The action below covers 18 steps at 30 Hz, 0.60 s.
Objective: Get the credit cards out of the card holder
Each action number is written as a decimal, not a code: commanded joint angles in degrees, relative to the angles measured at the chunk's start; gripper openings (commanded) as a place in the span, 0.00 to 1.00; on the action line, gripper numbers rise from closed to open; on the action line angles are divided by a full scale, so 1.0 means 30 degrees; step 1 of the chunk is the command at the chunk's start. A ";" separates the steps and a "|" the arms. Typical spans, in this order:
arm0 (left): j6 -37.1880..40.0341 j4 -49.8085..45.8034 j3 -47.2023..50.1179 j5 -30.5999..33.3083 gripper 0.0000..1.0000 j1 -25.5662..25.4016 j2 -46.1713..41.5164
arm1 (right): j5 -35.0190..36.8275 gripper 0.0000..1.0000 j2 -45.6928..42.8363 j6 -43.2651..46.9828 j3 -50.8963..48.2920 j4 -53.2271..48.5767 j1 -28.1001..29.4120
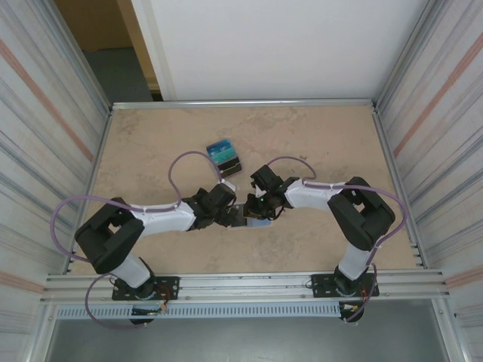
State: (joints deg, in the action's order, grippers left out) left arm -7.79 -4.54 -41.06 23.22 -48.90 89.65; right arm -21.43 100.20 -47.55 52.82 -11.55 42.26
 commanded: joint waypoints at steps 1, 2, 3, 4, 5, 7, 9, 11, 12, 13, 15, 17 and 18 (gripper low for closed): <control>0.0078 -0.1001 -0.0269 0.0483 0.99 -0.0202 0.0471 | -0.1374 0.16 0.0019 -0.0739 -0.0735 0.1326 -0.0301; 0.0082 -0.1035 -0.0265 0.0527 0.99 -0.0243 0.0485 | -0.1605 0.16 0.0012 -0.0873 -0.0825 0.1631 -0.0353; 0.0081 -0.1043 -0.0286 0.0573 0.99 -0.0238 0.0470 | -0.1855 0.16 0.0026 -0.0948 -0.0998 0.1964 -0.0448; 0.0084 -0.1091 -0.0268 0.0538 0.99 -0.0258 0.0466 | -0.2018 0.16 0.0055 -0.1046 -0.1122 0.2220 -0.0511; 0.0078 -0.1117 -0.0270 0.0521 0.99 -0.0265 0.0466 | -0.2159 0.16 0.0071 -0.1105 -0.1213 0.2416 -0.0545; 0.0078 -0.1252 -0.0290 0.0535 0.99 -0.0258 0.0469 | -0.2589 0.16 0.0071 -0.1324 -0.1471 0.2970 -0.0675; 0.0049 -0.1352 -0.0312 0.0608 0.99 -0.0297 0.0469 | -0.3043 0.16 0.0056 -0.1583 -0.1783 0.3779 -0.0780; 0.0012 -0.1511 -0.0318 0.0657 0.99 -0.0321 0.0469 | -0.3421 0.15 0.0056 -0.1850 -0.2036 0.4396 -0.0924; -0.0027 -0.1586 -0.0334 0.0713 0.99 -0.0339 0.0469 | -0.3595 0.15 0.0056 -0.1956 -0.2161 0.4751 -0.0981; -0.0047 -0.1643 -0.0319 0.0726 0.99 -0.0328 0.0466 | -0.3781 0.16 0.0054 -0.2056 -0.2230 0.4988 -0.0990; -0.0069 -0.1762 -0.0329 0.0768 0.99 -0.0357 0.0469 | -0.3888 0.15 0.0056 -0.2165 -0.2379 0.5282 -0.1079; -0.0069 -0.1824 -0.0330 0.0813 0.99 -0.0357 0.0444 | -0.3984 0.14 -0.0006 -0.2204 -0.2455 0.5417 -0.1149; -0.0099 -0.1854 -0.0311 0.0812 0.99 -0.0365 0.0440 | -0.4006 0.14 -0.0051 -0.2240 -0.2539 0.5575 -0.1195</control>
State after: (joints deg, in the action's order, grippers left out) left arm -7.81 -6.15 -41.67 24.36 -49.25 89.80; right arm -31.57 100.20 -52.58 45.84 2.59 39.03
